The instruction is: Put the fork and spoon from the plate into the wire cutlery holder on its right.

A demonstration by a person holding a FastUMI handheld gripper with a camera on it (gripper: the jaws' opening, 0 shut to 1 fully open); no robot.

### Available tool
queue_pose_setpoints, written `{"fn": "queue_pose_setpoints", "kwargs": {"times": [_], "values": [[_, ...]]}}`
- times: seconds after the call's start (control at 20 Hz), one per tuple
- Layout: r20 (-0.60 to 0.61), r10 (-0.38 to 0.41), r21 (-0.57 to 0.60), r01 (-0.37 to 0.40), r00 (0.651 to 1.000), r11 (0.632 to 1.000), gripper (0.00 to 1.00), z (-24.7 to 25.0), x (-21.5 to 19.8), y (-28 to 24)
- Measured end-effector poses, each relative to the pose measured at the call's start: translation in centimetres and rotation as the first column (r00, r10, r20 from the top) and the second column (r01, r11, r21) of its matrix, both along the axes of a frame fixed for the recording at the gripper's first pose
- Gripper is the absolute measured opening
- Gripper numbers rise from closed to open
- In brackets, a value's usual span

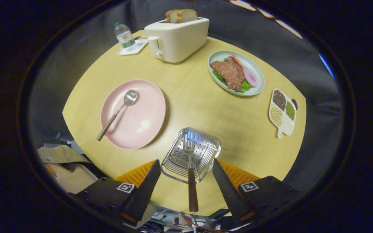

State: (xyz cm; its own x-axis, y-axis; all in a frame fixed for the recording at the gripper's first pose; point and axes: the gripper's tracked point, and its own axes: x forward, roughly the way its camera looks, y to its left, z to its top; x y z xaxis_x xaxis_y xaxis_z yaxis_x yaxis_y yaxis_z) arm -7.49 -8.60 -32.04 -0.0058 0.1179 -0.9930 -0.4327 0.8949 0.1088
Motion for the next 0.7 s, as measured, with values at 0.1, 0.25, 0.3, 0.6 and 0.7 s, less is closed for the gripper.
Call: {"fn": "queue_pose_setpoints", "kwargs": {"times": [0.1, 0.25, 0.3, 0.6, 0.7], "values": [[0.078, -0.057, 0.018, 0.055, 0.995, 0.998, 0.92, 0.6, 0.6, 0.5], [0.195, -0.137, 0.082, 0.123, 0.971, 0.989, 1.00, 1.9, 1.5, 2.5], [0.240, -0.168, 0.118, 0.143, 0.956, 0.983, 1.00, 2.4, 1.8, 3.4], [0.362, -0.288, 0.212, 0.223, 0.887, 0.952, 1.00, 3.3, 1.3, 7.4], [0.381, -0.319, 0.218, 0.251, 0.868, 0.943, 1.00, 3.0, 0.8, 8.1]]}}
